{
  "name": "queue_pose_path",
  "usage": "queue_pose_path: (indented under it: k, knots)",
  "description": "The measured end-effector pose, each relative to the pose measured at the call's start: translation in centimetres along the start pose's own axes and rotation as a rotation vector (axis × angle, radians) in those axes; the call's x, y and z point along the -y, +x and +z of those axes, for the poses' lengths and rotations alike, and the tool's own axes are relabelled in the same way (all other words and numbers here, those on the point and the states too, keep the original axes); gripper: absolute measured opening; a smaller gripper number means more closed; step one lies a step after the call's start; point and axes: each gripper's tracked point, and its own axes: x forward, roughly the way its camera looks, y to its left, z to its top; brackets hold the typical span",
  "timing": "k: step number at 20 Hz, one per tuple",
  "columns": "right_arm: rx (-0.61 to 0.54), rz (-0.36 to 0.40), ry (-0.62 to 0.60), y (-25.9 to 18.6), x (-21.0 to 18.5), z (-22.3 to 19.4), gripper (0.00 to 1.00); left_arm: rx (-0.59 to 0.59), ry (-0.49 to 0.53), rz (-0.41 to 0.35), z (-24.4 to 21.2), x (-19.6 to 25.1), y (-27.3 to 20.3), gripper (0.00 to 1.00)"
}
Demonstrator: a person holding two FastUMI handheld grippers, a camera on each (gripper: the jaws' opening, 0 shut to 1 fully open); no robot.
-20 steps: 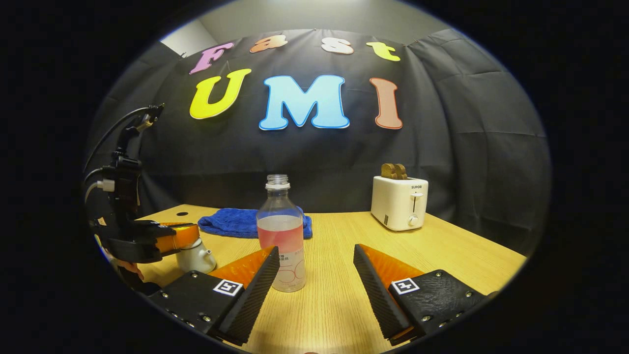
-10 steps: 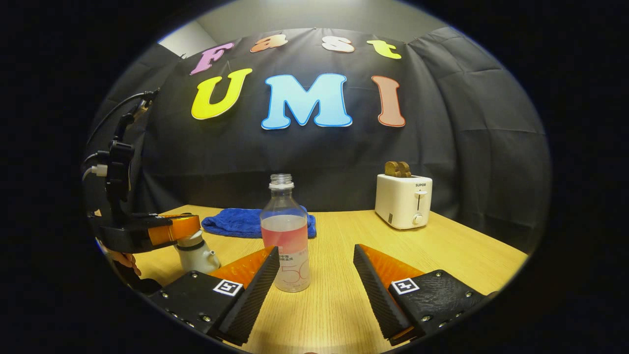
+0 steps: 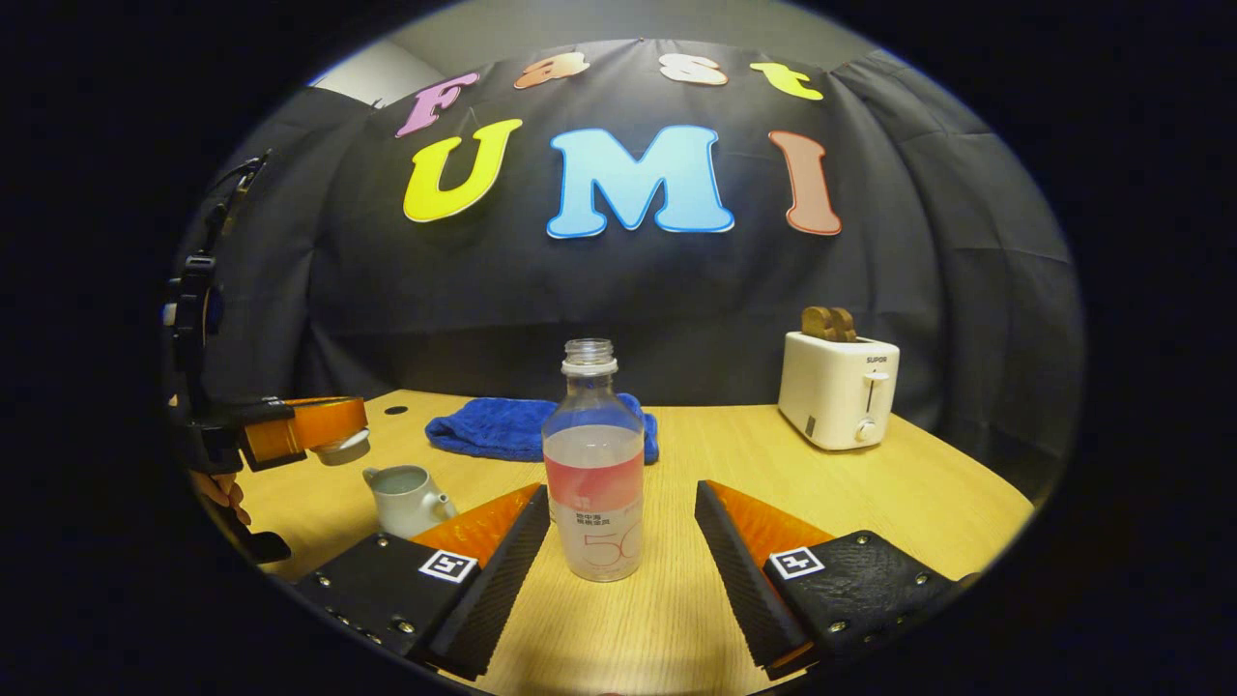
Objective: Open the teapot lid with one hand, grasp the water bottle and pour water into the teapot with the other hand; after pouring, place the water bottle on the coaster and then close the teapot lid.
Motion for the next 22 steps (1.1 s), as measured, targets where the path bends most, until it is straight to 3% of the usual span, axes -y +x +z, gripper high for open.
queue_pose_path:
  k: [6, 15, 17, 18, 22]
  knots:
    - [-0.078, 0.067, 0.011, 2.5, -0.1, -1.2, 0.95, -0.007, -0.003, 0.052, -0.6, -3.1, -2.1, 0.07]
    - [-0.127, 0.076, -0.026, 5.3, -0.6, -2.4, 0.94, -0.03, -0.012, 0.094, -2.0, -5.9, -4.6, 0.06]
    - [-0.126, 0.077, -0.033, 5.8, -0.9, -2.7, 0.87, -0.034, -0.012, 0.101, -2.4, -6.3, -5.1, 0.06]
    - [-0.124, 0.074, -0.045, 6.1, -0.9, -2.4, 0.78, -0.035, -0.013, 0.103, -2.5, -6.4, -5.3, 0.06]
    - [-0.115, 0.074, -0.088, 5.7, -1.1, -2.5, 0.75, -0.043, -0.029, 0.108, -3.1, -6.9, -6.0, 0.06]
